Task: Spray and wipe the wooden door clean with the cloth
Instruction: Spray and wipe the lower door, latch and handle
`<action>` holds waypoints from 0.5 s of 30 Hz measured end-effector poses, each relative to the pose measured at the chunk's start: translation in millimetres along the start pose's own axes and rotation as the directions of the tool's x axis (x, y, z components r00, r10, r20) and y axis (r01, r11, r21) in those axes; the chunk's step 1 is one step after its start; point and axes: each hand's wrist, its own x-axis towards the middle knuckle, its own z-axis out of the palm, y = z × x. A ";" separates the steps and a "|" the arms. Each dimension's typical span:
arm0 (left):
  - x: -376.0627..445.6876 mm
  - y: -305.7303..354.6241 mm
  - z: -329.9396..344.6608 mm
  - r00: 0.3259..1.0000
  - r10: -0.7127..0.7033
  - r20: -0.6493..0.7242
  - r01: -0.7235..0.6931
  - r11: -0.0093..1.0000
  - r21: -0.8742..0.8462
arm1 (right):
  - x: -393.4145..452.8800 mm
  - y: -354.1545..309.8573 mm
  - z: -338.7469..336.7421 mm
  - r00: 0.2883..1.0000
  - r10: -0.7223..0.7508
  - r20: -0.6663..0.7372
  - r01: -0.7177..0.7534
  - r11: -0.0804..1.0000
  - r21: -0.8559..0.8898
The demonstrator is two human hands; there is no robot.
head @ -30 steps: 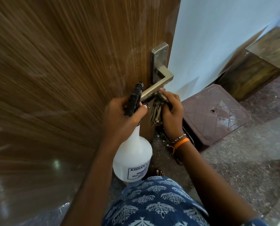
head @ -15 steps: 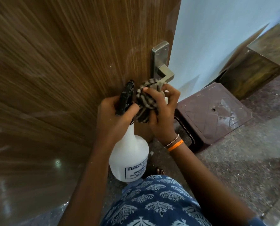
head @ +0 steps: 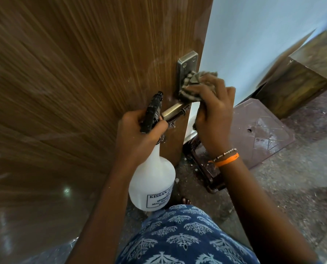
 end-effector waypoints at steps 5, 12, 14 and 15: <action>4.3 -0.3 3.6 1.000 0.023 -0.004 -0.023 1.000 0.011 | 15.2 -9.3 -3.0 0.995 -0.032 0.093 0.053 0.971 -0.234; 1.9 0.7 6.4 1.000 0.024 -0.012 -0.024 1.000 -0.010 | 25.8 26.3 -1.6 0.859 0.365 0.358 -0.511 0.647 0.566; 1.8 1.0 6.2 1.000 0.022 -0.011 -0.022 1.000 -0.015 | 18.9 27.8 0.5 0.762 0.441 0.474 -0.627 0.317 0.712; 1.9 1.2 6.3 1.000 0.021 -0.013 -0.021 1.000 -0.018 | 14.2 24.5 5.1 0.730 0.479 0.489 -0.641 0.229 0.733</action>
